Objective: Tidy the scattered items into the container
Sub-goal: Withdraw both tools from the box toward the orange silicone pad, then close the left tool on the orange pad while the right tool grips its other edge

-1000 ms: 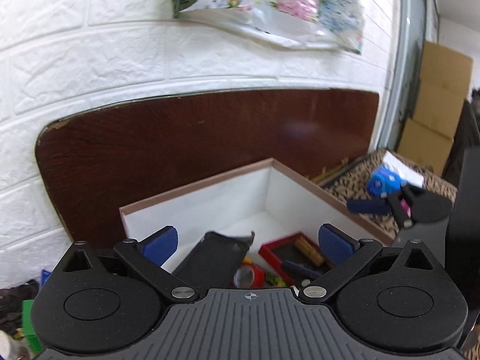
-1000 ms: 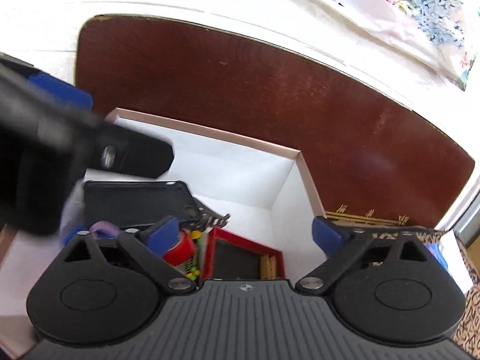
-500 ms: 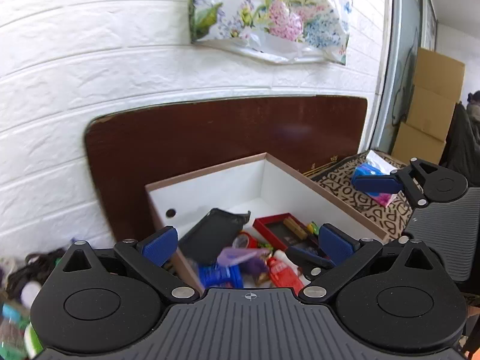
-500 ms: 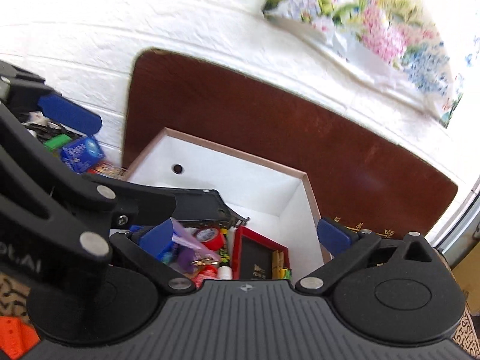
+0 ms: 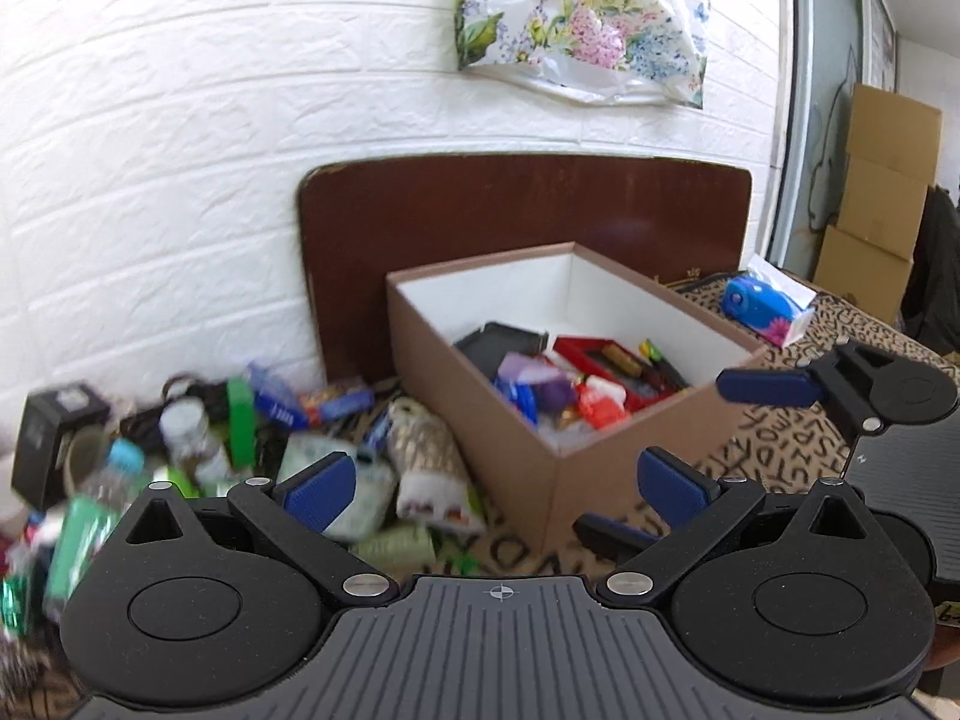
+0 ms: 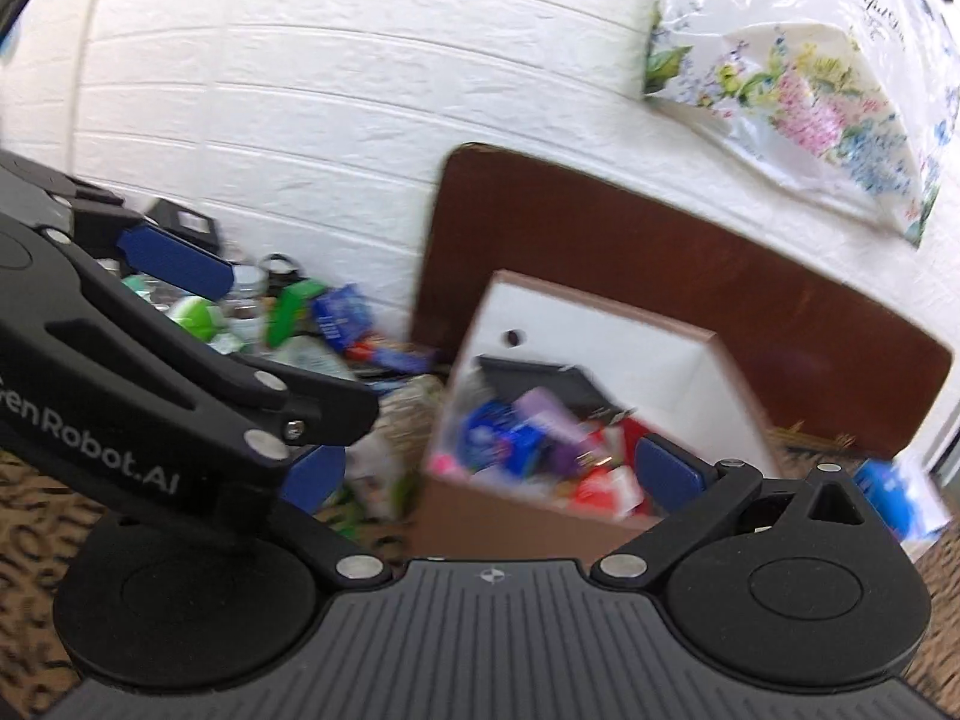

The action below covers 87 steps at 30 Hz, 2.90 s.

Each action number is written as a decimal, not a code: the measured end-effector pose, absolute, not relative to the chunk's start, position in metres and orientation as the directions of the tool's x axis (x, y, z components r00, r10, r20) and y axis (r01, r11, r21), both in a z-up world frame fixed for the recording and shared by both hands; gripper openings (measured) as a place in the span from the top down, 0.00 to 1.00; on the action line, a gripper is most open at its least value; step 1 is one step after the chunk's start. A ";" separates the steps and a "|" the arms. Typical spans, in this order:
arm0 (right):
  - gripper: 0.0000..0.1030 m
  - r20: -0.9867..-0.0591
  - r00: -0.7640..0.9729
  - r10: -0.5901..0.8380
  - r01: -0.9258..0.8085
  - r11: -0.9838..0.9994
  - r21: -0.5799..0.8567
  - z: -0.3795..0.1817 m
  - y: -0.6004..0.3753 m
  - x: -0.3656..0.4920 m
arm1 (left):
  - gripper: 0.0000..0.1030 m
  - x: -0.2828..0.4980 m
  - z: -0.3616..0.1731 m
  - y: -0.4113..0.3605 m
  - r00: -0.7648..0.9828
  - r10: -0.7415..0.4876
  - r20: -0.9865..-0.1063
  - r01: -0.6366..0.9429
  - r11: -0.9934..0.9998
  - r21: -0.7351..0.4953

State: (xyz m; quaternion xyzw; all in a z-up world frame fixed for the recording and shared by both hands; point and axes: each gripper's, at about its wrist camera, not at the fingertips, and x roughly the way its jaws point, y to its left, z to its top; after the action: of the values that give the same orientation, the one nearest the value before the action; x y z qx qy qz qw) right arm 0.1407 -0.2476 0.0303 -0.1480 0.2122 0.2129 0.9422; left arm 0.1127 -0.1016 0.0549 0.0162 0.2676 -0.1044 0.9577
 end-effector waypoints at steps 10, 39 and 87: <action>0.00 -0.529 0.737 0.420 -0.508 0.861 -0.023 -0.019 -0.227 0.082 | 0.00 0.059 -0.016 -0.060 0.759 -0.239 -0.606 0.143 0.969 -0.202; 0.16 -0.663 0.635 0.396 -0.489 0.871 0.051 -0.098 -0.225 0.094 | 0.35 0.103 -0.080 -0.035 0.632 -0.332 -0.700 0.166 0.940 -0.296; 0.38 -0.679 0.577 0.455 -0.489 0.857 0.159 -0.099 -0.231 0.088 | 0.60 0.122 -0.083 -0.060 0.593 -0.330 -0.735 0.267 0.941 -0.207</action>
State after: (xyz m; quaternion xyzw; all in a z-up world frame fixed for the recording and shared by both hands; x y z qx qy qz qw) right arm 0.0885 -0.2305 -0.0989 -0.0229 0.3754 0.2660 0.8876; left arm 0.1222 -0.0602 -0.0827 -0.0374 0.4191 -0.1674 0.8916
